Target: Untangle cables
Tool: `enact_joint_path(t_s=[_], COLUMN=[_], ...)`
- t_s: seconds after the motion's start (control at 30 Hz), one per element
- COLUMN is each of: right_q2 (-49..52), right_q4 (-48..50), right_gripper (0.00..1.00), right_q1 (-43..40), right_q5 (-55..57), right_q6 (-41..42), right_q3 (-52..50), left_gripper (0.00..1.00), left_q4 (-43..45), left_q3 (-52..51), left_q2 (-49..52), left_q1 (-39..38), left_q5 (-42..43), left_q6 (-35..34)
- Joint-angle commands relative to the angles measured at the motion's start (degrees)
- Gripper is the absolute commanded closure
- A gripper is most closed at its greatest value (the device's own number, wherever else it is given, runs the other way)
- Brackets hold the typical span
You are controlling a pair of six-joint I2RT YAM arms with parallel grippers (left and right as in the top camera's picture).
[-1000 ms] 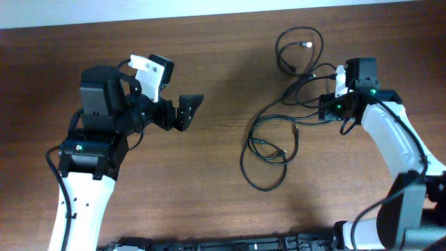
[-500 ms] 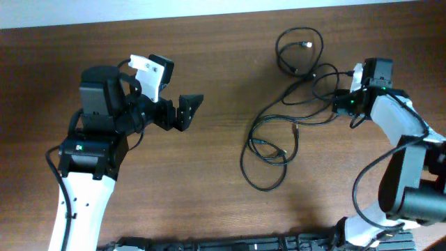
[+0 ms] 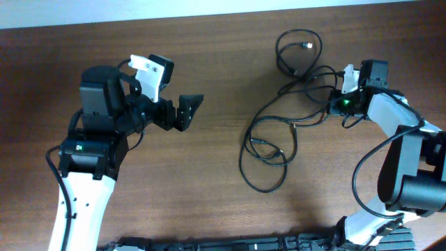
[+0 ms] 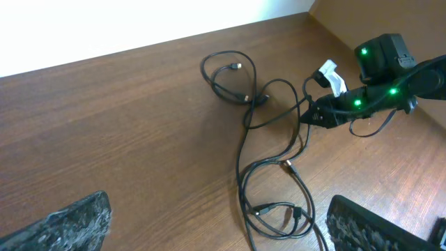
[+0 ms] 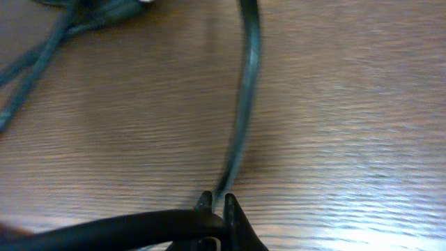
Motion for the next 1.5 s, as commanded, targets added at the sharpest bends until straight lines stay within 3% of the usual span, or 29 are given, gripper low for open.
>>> enact_joint_path(t_s=[0.0,0.13,0.27,0.57,0.93,1.07,1.3,1.47], right_q2=[-2.8,-7.5,-12.0,-16.7,-19.2,-20.3,-20.7,-20.7], right_q4=[0.3,1.6,1.6,1.6,3.0,11.1,34.6,38.7], right_gripper=[0.96,0.96,0.96,0.96,0.96,0.96,0.96,0.96], right_q1=[0.0,0.0,0.0,0.2,5.7,5.7,5.7,5.7], right_q5=[-12.6,-33.2,-45.1,-45.6,-47.9,-46.5,-45.6,-40.0], right_q6=[0.0,0.1,1.0,13.5,14.3,16.3,22.2,25.2], right_q3=[1.0,3.2,9.5,29.9,47.4,49.0,49.0,49.0], left_gripper=[0.01,0.01,0.01,0.01,0.01,0.01,0.01,0.01], left_q4=[0.0,0.0,0.0,0.0,0.0,0.0,0.0,0.0], left_q3=[0.2,0.2,0.2,0.2,0.2,0.2,0.2,0.2], left_q2=[-0.3,-0.3,-0.3,-0.3,-0.3,-0.3,-0.3,-0.3], left_q1=[0.1,0.1,0.1,0.1,0.1,0.1,0.1,0.1], left_q5=[-0.4,-0.4,-0.4,-0.4,-0.4,-0.4,-0.4,-0.4], left_q6=[-0.5,-0.5,-0.5,-0.5,-0.5,-0.5,-0.5,-0.5])
